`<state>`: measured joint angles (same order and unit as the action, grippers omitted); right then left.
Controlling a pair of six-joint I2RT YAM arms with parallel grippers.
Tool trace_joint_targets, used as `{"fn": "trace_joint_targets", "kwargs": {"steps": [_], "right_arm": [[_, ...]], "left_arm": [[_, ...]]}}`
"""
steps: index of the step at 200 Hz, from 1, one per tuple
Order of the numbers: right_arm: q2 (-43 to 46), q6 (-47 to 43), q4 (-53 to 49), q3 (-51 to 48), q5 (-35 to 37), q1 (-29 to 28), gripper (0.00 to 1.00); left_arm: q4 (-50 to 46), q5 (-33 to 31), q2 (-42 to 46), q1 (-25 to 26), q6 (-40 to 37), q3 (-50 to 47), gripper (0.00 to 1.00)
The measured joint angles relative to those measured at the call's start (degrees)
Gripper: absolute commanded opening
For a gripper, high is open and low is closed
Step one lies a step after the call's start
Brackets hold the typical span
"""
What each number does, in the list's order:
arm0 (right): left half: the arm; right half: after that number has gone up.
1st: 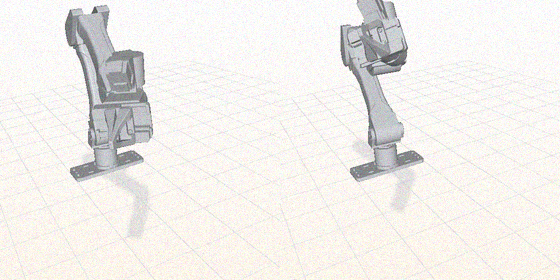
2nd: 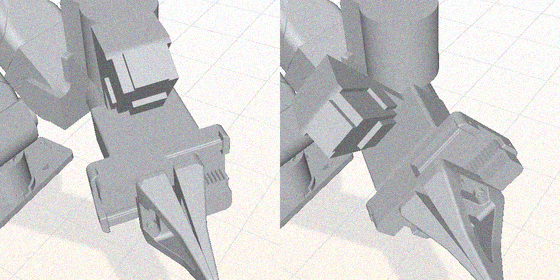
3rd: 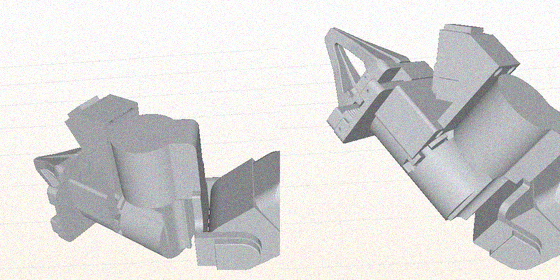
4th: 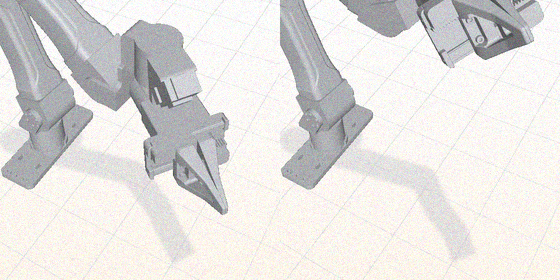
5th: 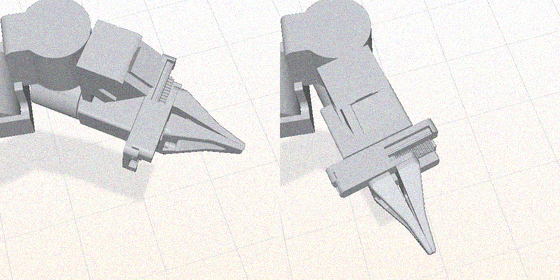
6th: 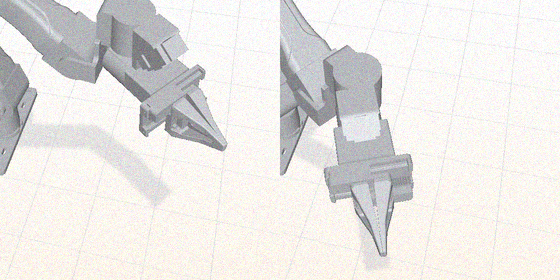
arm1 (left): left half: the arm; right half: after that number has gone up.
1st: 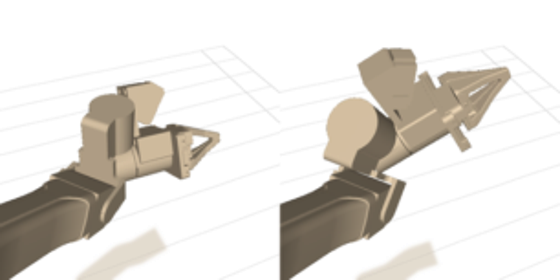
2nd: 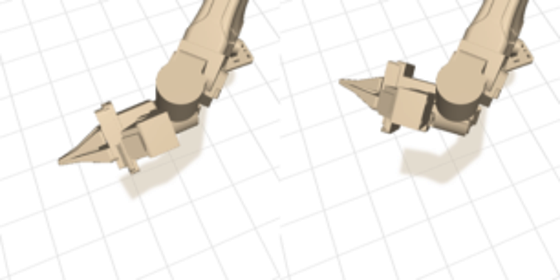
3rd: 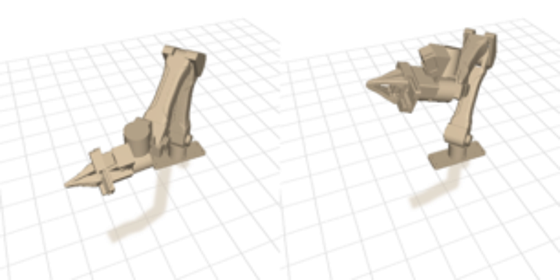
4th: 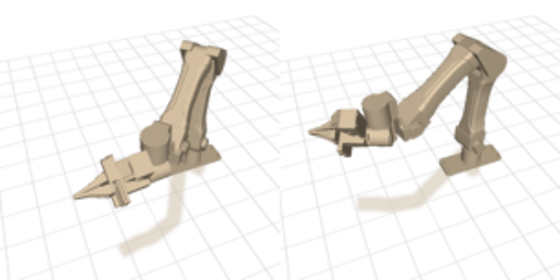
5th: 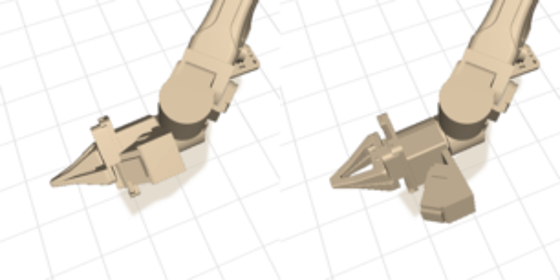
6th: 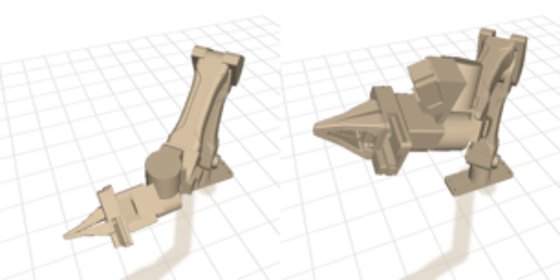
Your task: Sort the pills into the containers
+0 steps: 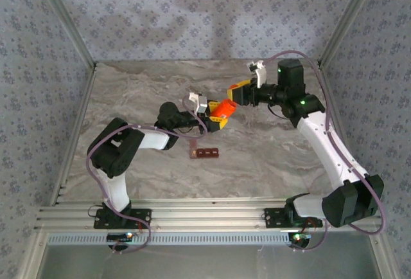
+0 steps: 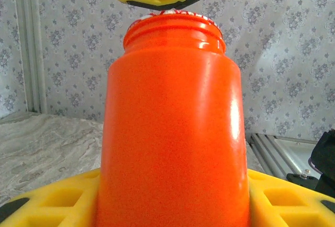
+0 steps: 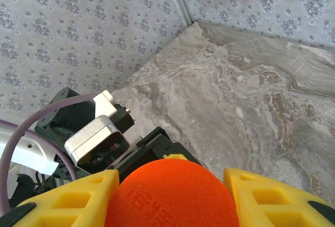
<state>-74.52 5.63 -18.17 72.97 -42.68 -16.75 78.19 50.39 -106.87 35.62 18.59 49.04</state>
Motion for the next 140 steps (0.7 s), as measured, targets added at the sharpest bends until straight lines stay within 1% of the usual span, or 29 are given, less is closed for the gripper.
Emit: {"fn": "trace_joint_targets", "kwargs": {"steps": [19,37,68,140], "right_arm": [[0.7,2.9,2.3,-1.6,1.5,0.0,0.29],[1.8,5.9,3.9,-3.8,3.3,0.2,0.28],[2.1,9.6,4.7,-5.9,4.0,0.4,0.28],[2.1,10.5,4.7,-7.0,4.1,-0.1,0.27]], "left_arm": [[0.0,0.0,0.0,0.0,0.0,0.0,0.00],[0.0,0.0,0.0,0.0,0.2,0.0,0.00],[0.0,0.0,0.0,0.0,0.2,0.0,0.00],[0.0,0.0,0.0,0.0,0.2,0.0,0.00]]}}
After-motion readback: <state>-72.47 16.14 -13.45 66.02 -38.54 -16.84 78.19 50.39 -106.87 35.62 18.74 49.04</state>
